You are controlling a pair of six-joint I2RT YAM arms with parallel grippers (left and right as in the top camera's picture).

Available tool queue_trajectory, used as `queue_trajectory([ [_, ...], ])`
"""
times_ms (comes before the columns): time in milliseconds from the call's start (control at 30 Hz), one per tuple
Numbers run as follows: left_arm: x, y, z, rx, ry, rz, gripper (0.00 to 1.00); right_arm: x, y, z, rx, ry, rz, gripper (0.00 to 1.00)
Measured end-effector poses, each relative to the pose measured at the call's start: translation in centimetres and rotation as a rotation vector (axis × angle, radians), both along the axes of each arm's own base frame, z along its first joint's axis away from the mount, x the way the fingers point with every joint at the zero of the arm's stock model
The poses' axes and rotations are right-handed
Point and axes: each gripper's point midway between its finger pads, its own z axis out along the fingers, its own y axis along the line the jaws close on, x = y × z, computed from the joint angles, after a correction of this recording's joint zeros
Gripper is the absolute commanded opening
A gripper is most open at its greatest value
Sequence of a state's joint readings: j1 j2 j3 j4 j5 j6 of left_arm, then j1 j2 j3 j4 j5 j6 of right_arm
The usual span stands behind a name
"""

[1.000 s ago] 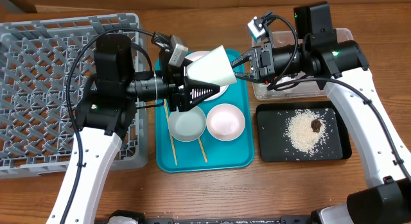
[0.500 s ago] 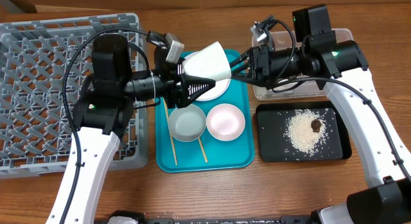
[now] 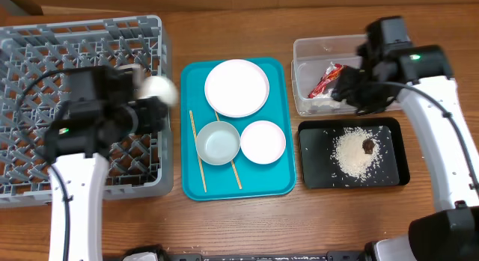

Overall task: Sort waste into correct bins and load items into the dishwasher
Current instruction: 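Place the white cup upside down in the dish rack with the left gripper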

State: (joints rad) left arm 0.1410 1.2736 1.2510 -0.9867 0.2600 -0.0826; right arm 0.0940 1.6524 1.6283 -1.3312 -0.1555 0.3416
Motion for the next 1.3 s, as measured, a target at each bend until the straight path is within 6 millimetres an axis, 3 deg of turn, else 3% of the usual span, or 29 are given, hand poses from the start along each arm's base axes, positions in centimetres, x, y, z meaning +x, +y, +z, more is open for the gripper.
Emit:
queue_trajectory([
  [133, -2.4, 7.4, -1.1, 0.13, 0.096, 0.281, 0.36, -0.8, -6.1, -0.4, -0.041, 0.054, -0.153, 0.52],
  [233, -3.2, 10.1, -1.1, 0.177, 0.109, 0.39, 0.35, -1.4, -8.4, -0.6, -0.055, 0.073, -0.201, 0.52],
  [333, -3.8, 11.8, -1.2, 0.198, 0.123, 0.465, 0.35, -1.4, -8.9, -0.6, -0.061, 0.074, -0.206, 0.52],
  [433, -3.9, 12.3, -2.1, 0.203, 0.167, 0.485, 0.36, -1.4, -8.9, -0.6, -0.063, 0.073, -0.2, 0.52],
  [767, -4.3, 13.0, -10.4, 0.198, 0.498, 0.46, 0.36, -1.6, -8.9, -0.6, -0.064, 0.08, -0.193, 0.52],
  [800, -4.3, 13.1, -10.7, 0.199, 0.513, 0.46, 0.38, -1.7, -8.9, -0.6, -0.064, 0.081, -0.193, 0.52],
  [867, -4.4, 13.3, -11.4, 0.201, 0.538, 0.461, 0.63, -1.8, -8.9, -0.6, -0.064, 0.086, -0.194, 0.52],
  [900, -4.5, 13.3, -11.6, 0.202, 0.546, 0.46, 0.84, -1.8, -8.9, -0.6, -0.064, 0.087, -0.193, 0.52],
  [933, -4.5, 13.3, -11.8, 0.203, 0.553, 0.461, 0.99, -1.8, -8.9, -0.6, -0.064, 0.086, -0.193, 0.52],
  [1167, -4.5, 13.1, -11.7, 0.186, 0.556, 0.469, 1.0, -1.8, -8.9, -0.6, -0.064, 0.087, -0.193, 0.52],
  [1300, -2.3, 12.4, -8.5, 0.149, 0.406, 0.459, 1.0, -1.8, -8.9, -0.6, -0.064, 0.088, -0.193, 0.52],
])
